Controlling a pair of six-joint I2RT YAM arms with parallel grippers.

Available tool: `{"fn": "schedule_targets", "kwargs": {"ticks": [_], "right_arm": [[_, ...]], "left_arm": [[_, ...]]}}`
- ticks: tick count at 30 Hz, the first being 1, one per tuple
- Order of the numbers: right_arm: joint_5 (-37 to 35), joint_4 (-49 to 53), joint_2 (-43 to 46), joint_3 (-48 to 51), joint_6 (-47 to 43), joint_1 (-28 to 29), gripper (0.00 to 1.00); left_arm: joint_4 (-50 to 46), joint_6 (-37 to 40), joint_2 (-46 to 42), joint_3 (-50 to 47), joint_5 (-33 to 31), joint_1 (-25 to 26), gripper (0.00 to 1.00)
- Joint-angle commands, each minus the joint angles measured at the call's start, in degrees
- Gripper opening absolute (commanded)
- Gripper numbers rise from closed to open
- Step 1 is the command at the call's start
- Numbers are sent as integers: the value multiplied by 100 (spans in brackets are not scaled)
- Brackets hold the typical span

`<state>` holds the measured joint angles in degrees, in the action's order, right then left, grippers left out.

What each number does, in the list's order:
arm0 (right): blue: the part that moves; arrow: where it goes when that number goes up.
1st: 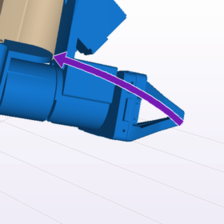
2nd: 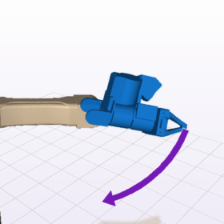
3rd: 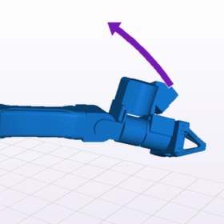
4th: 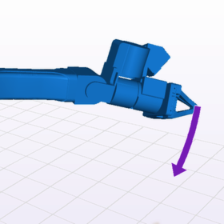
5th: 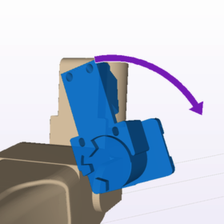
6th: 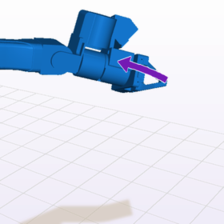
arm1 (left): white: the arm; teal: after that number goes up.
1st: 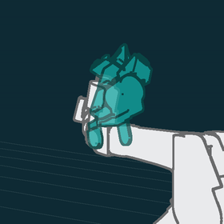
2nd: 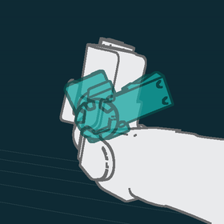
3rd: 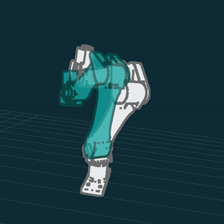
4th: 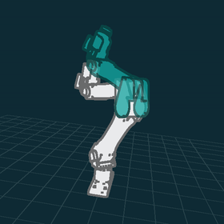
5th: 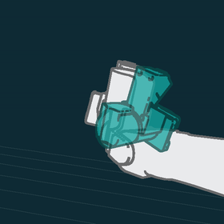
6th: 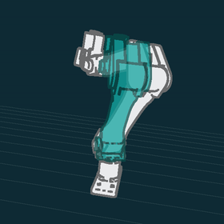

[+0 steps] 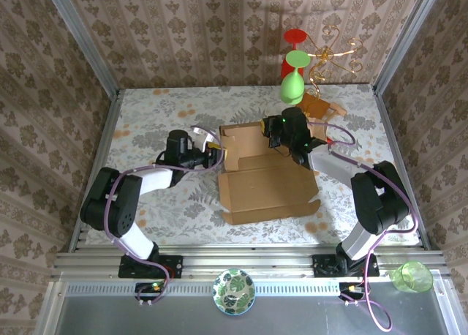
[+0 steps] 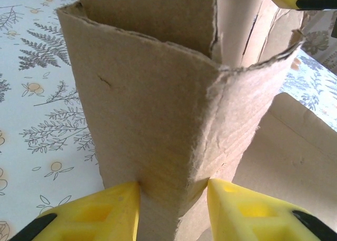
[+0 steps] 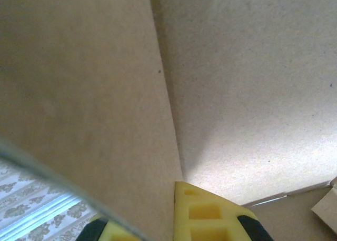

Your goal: Fold the paper box

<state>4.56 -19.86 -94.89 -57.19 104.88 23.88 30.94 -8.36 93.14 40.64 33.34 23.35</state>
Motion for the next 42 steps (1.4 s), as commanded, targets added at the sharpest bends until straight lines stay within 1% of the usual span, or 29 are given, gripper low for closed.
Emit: {"fn": "schedule_targets", "kwargs": {"ticks": [1, 10, 12, 13, 18, 20, 25, 30, 32, 34, 37, 39, 42], "right_arm": [[-164, -731, -43, 375, -353, 56, 0], [-217, -2451, -317, 1114, -529, 127, 0], [-227, -2667, -362, 1234, -562, 150, 0], [-229, -2740, -365, 1286, -582, 160, 0], [-246, -3238, -502, 1487, -618, 203, 0], [-215, -3345, -569, 1522, -593, 227, 0], [-217, -3393, -636, 1548, -548, 280, 0], [-206, -3356, -630, 1557, -513, 284, 0], [-210, -3351, -629, 1556, -505, 284, 0], [-209, -3356, -636, 1566, -491, 292, 0], [-210, -3337, -635, 1567, -470, 285, 0], [-201, -3325, -632, 1553, -464, 286, 0], [-192, -3312, -633, 1551, -450, 291, 0]], "left_arm": [[161, -43, 2, 102, -347, 89, 39], [80, -5, 107, 181, -777, 240, 39], [70, 7, 109, 195, -867, 235, 39], [33, 22, 102, 208, -947, 390, 39], [-132, 98, 97, 266, -1368, 557, 40], [-183, 145, 99, 288, -1561, 623, 40], [-425, 185, 132, 382, -2288, 789, 38], [-498, 298, 166, 443, -2733, 981, 40], [-502, 300, 175, 451, -2912, 1034, 37], [-482, 278, 202, 453, -3003, 1068, 30], [-418, 253, 274, 462, -2946, 1099, 14], [-357, 239, 321, 462, -2926, 1131, 11], [-290, 228, 386, 486, -2957, 1169, 12]]}}
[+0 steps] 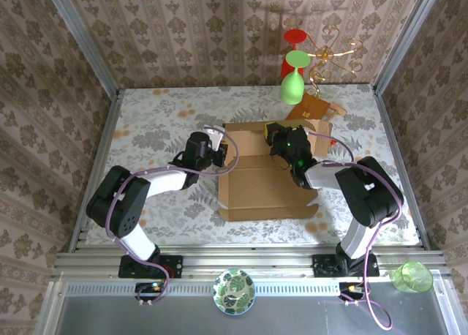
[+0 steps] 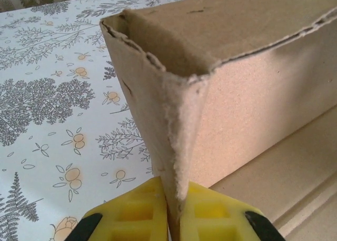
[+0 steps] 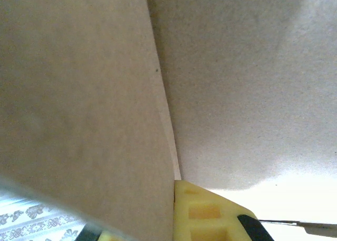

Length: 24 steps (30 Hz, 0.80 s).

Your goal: Fold the paper box

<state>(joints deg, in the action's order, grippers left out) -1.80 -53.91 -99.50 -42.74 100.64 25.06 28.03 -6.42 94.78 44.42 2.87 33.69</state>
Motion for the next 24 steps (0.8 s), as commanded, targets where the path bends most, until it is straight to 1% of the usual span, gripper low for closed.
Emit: {"fn": "schedule_targets", "kwargs": {"ticks": [1, 3, 4, 7, 12, 16, 19, 22, 24], "right_arm": [[445, 104, -174, 97, -26, 175, 0], [453, 115, -176, 84, -18, 175, 0], [453, 109, -183, 82, -23, 175, 0], [462, 111, -194, 69, -10, 175, 0], [466, 110, -212, 64, -5, 192, 0], [462, 86, -239, 56, 17, 195, 0], [462, 95, -253, 47, 21, 193, 0], [471, 81, -280, 25, 43, 192, 0], [481, 64, -305, 7, 42, 193, 0]], "left_arm": [[9, 30, 244, 116, 69, 146, 16], [-28, 51, 295, 181, -16, 180, 25], [-54, 64, 326, 227, -74, 198, 27], [-184, 94, 421, 382, -289, 235, 30], [-454, 191, 599, 664, -811, 318, 30], [-619, 297, 747, 854, -1142, 434, 24], [-623, 289, 812, 917, -1228, 471, 14], [-642, 263, 877, 951, -1311, 507, 7], [-696, 234, 906, 993, -1400, 533, 0]]}}
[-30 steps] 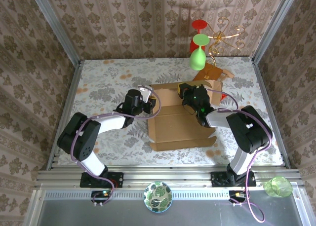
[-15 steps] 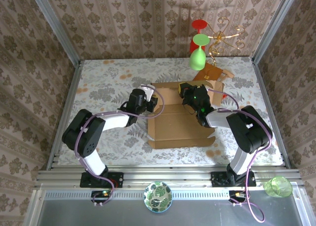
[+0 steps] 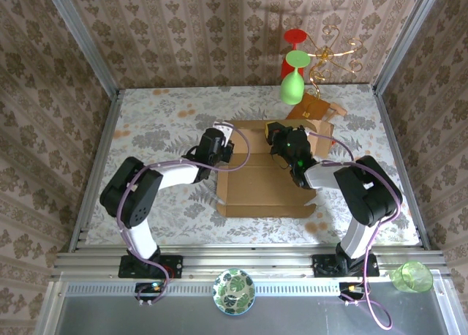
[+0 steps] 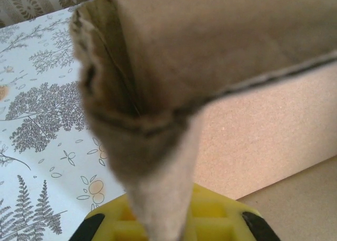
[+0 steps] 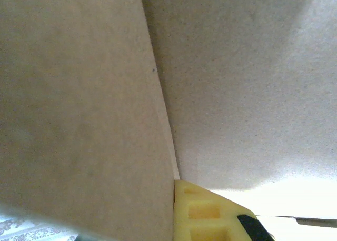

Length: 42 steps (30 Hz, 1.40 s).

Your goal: Fold the paper box

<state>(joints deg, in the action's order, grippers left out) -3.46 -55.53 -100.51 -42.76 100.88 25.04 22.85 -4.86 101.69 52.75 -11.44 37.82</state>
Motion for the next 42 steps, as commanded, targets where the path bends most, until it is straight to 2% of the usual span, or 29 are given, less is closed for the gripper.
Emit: {"fn": "schedule_targets", "kwargs": {"ticks": [1, 11, 14, 16, 19, 25, 27, 31, 32, 35, 40, 41, 42], "right_arm": [[654, 224, -207, -2, 20, 195, 0], [567, 126, -230, 43, 85, 238, 0], [576, 132, -230, 6, 95, 247, 0], [575, 113, -238, -9, 115, 247, 0], [584, 130, -232, -4, 122, 245, 0], [606, 139, -235, -10, 133, 247, 0], [601, 147, -241, -13, 133, 247, 0], [633, 132, -250, -13, 94, 248, 0], [636, 122, -255, -4, 90, 247, 0], [647, 45, -283, 29, 31, 247, 0], [659, -72, -242, 75, -34, 265, 0], [668, -44, -205, 75, -38, 280, 3], [663, -5, -150, 79, -49, 298, 10]], "left_arm": [[-214, 57, 233, 180, -25, 140, 0], [-1052, -41, 382, 644, -1345, 521, 0], [-934, -116, 405, 583, -1211, 483, 0], [-781, -160, 428, 508, -1006, 425, 11], [-597, -196, 489, 481, -589, 323, 21], [-561, -175, 632, 640, -364, 228, 27], [-606, -198, 651, 688, -432, 231, 24], [-762, -225, 651, 730, -746, 237, 2], [-814, -238, 652, 737, -870, 244, 0], [-786, -100, 603, 697, -1195, 299, 0], [-296, 1, 480, 351, -1385, 324, 0], [-153, 19, 454, 258, -1410, 334, 0], [4, 39, 422, 147, -1437, 338, 0]]}}
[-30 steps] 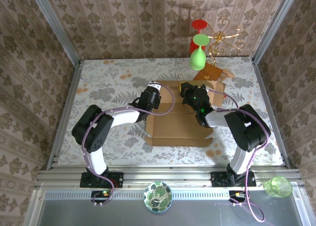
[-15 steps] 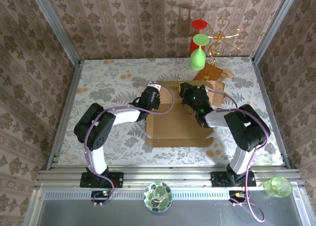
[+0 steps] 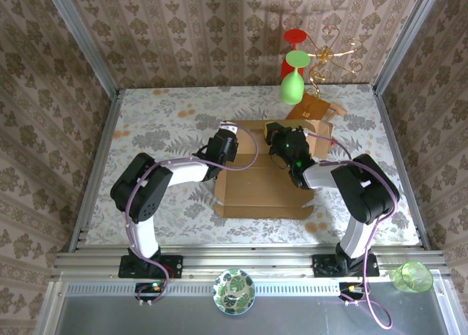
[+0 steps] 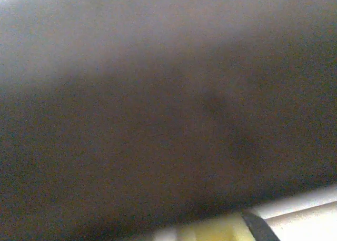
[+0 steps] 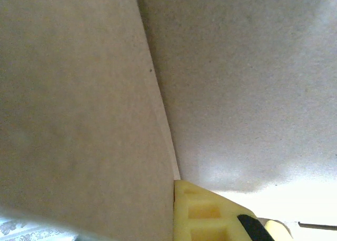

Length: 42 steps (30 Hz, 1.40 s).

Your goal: Fold the paper box

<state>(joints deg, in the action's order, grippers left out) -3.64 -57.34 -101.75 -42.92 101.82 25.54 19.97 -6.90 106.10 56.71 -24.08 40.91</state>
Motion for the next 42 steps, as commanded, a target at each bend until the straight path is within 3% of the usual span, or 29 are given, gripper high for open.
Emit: {"fn": "schedule_targets", "kwargs": {"ticks": [1, 4, 7, 13, 17, 29, 42], "right_arm": [[689, 273, 60, 84, -169, 259, 19], [676, 757, 513, 121, -311, 268, 40], [585, 1737, 1265, 178, -593, 251, 50], [435, 3592, 2884, 294, -1209, -47, 51], [468, 3983, 3299, 367, -1430, -389, 49], [935, 5066, 2592, -581, -2600, -1037, 42], [1883, 5086, 1684, -1053, -3096, -1108, 52]], "left_arm": [[472, 302, -65, -356, -213, 25, 0], [891, 582, -221, -650, -404, 11, 0], [1220, 930, -439, -969, -406, -108, 0], [1923, 1550, -1114, -1859, -233, -430, 0], [2100, 1604, -1360, -2212, -190, -615, 0], [2416, 1579, -1187, -2303, -196, -647, 0], [2273, 1384, -1215, -2340, -76, -638, 0]]}}
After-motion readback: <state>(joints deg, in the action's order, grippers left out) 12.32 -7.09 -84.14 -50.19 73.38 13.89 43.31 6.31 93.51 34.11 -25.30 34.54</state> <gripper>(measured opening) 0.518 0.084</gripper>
